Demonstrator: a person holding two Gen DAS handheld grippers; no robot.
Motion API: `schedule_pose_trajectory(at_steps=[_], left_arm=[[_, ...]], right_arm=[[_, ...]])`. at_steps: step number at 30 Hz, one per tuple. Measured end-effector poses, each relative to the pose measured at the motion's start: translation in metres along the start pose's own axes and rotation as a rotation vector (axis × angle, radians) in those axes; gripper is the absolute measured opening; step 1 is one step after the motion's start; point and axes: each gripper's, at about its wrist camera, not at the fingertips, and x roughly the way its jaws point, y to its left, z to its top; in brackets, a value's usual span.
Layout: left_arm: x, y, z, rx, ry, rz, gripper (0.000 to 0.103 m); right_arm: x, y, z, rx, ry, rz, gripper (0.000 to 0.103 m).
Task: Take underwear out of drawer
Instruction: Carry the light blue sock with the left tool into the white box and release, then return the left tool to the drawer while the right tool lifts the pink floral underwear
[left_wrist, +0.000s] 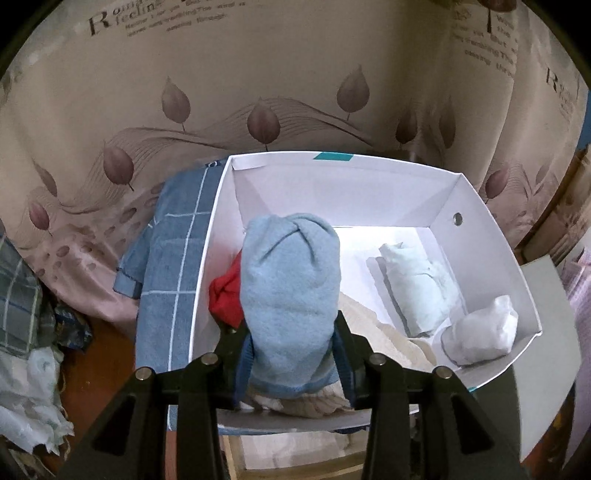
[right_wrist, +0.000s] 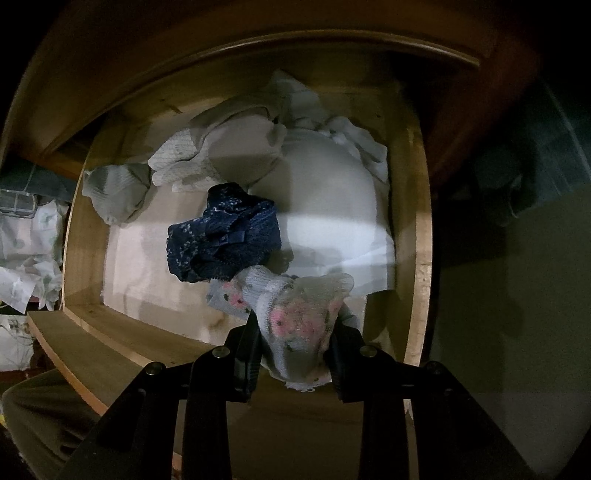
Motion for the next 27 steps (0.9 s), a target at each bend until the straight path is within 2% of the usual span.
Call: schedule_pose_trajectory(at_steps=[6, 10, 14, 16, 19, 27], left_arm=[[-0.005, 0.01, -0.001, -0.071, -0.015, -0.023, 0.043], [-0.015, 0.008, -0.006, -0.049, -0.054, -0.002, 0.047], [-0.032, 0.005, -0.012, -0.016, -0.098, -0.013, 0.051], [-0.04, 0.003, -0.016, -0.008, -0.114, -0.022, 0.058], [-0.05, 0.002, -0.023, 0.001, -0.129, -0.026, 0.059], [-0.075, 0.013, -0.051, -0.053, -0.16, -0.074, 0.059]], right_arm=[[0.0, 0.0, 0.0, -0.001, -0.007, 0.008, 0.028], [-0.002, -0.002, 0.0, 0.01, -0.019, 0.018, 0.028], [-0.005, -0.002, -0.001, 0.013, -0.027, 0.016, 0.028], [-0.006, -0.004, -0.001, 0.018, -0.033, 0.015, 0.028], [-0.009, -0.004, -0.001, 0.025, -0.043, 0.025, 0.028], [-0.019, -0.007, -0.004, 0.042, -0.087, 0.026, 0.028]])
